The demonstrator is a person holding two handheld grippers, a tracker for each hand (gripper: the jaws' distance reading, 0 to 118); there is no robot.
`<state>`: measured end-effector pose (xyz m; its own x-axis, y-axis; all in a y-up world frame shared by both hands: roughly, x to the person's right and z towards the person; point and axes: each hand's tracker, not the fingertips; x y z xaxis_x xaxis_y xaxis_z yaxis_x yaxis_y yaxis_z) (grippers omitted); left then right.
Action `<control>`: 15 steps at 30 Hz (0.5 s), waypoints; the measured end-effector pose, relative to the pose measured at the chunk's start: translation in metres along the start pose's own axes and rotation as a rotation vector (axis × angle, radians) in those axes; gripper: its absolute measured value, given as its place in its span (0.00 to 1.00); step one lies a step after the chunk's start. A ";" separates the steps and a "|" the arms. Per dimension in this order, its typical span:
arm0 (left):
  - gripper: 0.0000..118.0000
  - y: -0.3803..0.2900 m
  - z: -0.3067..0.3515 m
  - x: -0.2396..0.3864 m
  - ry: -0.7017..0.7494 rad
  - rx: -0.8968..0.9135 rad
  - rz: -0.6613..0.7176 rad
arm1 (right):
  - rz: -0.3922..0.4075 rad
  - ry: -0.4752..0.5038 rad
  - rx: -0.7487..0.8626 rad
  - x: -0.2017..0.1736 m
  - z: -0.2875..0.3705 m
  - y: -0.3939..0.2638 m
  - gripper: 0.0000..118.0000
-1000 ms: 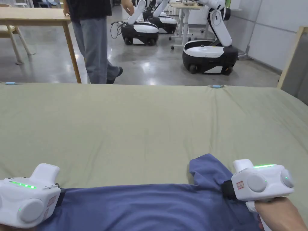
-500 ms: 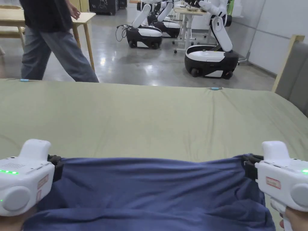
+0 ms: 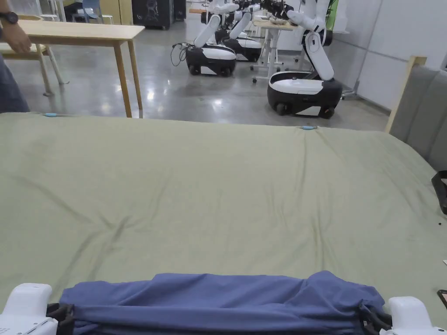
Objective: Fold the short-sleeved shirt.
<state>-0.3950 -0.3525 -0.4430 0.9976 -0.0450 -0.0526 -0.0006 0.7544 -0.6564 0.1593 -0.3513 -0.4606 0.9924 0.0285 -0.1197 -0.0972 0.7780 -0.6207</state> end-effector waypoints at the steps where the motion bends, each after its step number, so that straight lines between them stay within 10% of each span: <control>1: 0.47 0.004 0.008 0.004 0.027 0.036 0.003 | -0.022 0.010 0.013 -0.001 0.009 0.009 0.16; 3: 0.83 0.014 0.029 0.015 -0.021 0.119 0.033 | -0.052 0.040 0.103 -0.009 0.031 0.031 0.63; 4: 0.83 0.020 0.039 0.022 -0.048 0.179 0.029 | -0.057 0.070 0.148 -0.016 0.043 0.043 0.72; 11: 0.82 0.054 0.081 0.087 -0.067 0.379 -0.038 | -0.027 0.136 0.433 -0.097 0.097 0.078 0.72; 13: 0.42 0.051 0.089 0.100 -0.100 0.388 -0.101 | -0.019 0.133 0.445 -0.110 0.095 0.071 0.16; 14: 0.01 0.047 0.091 0.105 -0.115 0.382 -0.145 | -0.022 0.136 0.436 -0.115 0.090 0.068 0.01; 15: 0.00 0.044 0.090 0.111 -0.076 0.389 -0.189 | -0.016 0.117 0.430 -0.121 0.087 0.063 0.01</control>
<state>-0.2777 -0.2655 -0.4099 0.9800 -0.1684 0.1060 0.1938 0.9286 -0.3166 0.0393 -0.2518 -0.4178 0.9760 -0.0376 -0.2145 -0.0170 0.9688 -0.2472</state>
